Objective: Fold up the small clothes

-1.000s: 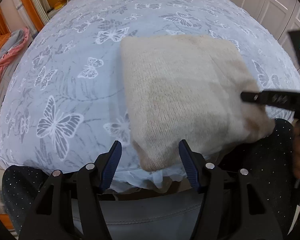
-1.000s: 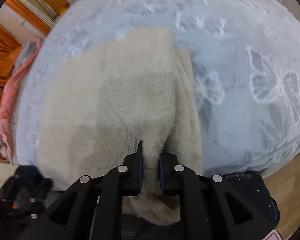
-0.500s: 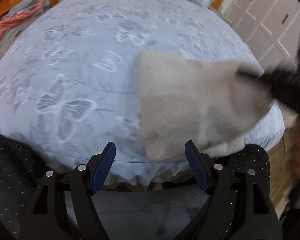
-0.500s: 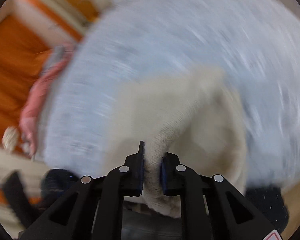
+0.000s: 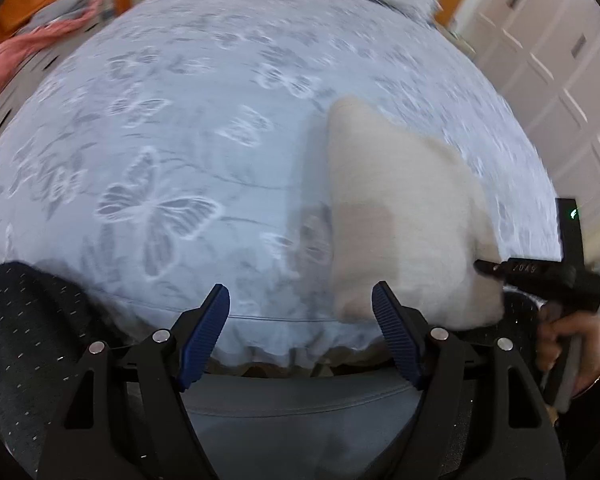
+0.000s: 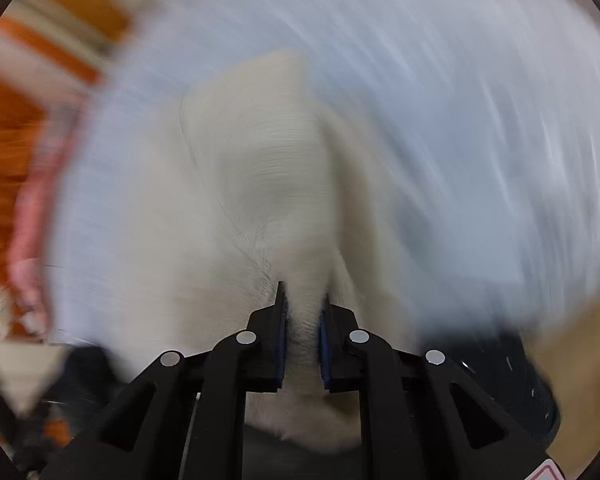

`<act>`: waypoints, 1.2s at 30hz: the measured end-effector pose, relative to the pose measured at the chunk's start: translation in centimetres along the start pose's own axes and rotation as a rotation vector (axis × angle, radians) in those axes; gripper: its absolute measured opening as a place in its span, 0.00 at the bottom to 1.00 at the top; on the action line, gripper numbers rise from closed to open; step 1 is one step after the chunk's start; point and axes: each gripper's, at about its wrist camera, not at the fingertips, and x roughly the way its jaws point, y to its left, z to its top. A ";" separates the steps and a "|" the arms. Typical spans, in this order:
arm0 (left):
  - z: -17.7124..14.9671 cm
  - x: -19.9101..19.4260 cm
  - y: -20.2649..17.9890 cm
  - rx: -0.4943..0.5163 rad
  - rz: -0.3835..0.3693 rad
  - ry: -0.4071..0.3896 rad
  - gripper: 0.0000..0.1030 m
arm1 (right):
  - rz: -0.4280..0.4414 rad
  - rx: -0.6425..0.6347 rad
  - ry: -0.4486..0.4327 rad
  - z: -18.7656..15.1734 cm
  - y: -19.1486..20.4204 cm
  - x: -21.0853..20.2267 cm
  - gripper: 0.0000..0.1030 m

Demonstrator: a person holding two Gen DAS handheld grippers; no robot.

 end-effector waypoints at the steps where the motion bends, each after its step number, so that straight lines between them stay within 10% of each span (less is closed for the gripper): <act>1: 0.1 0.3 -0.7 0.019 0.000 0.002 0.69 | 0.046 0.033 -0.032 -0.9 -1.2 -0.4 0.13; 8: 1.4 2.8 -6.2 0.130 0.016 0.021 0.69 | 0.042 -0.065 -0.282 -2.6 1.7 -8.7 0.21; 13: 2.6 4.7 -7.7 0.123 -0.003 0.051 0.69 | 0.018 -0.037 -0.182 -0.8 1.0 -4.8 0.23; 17: 3.0 6.1 -8.4 0.134 0.022 0.073 0.69 | 0.056 0.056 -0.108 1.4 -0.2 -0.9 0.43; 20: 3.0 6.4 -8.6 0.144 0.043 0.075 0.69 | 0.077 0.020 -0.082 1.9 0.8 0.0 0.17; 25: 3.0 6.1 -8.3 0.142 0.054 0.067 0.73 | 0.151 -0.106 -0.209 2.0 3.6 -4.9 0.15; 28: 3.0 5.5 -7.3 0.107 0.035 0.073 0.73 | 0.107 -0.096 -0.239 1.8 3.5 -5.6 0.32; 30: 2.8 4.9 -6.3 0.090 0.025 0.070 0.73 | 0.068 -0.051 -0.229 1.4 2.0 -5.1 0.61; 35: 1.5 3.3 -3.6 0.071 0.039 0.056 0.75 | 0.101 0.017 -0.076 0.7 0.0 -1.3 0.57; 36: 1.2 2.9 -2.8 0.061 0.045 0.052 0.75 | 0.099 0.013 -0.065 0.5 0.1 -1.1 0.37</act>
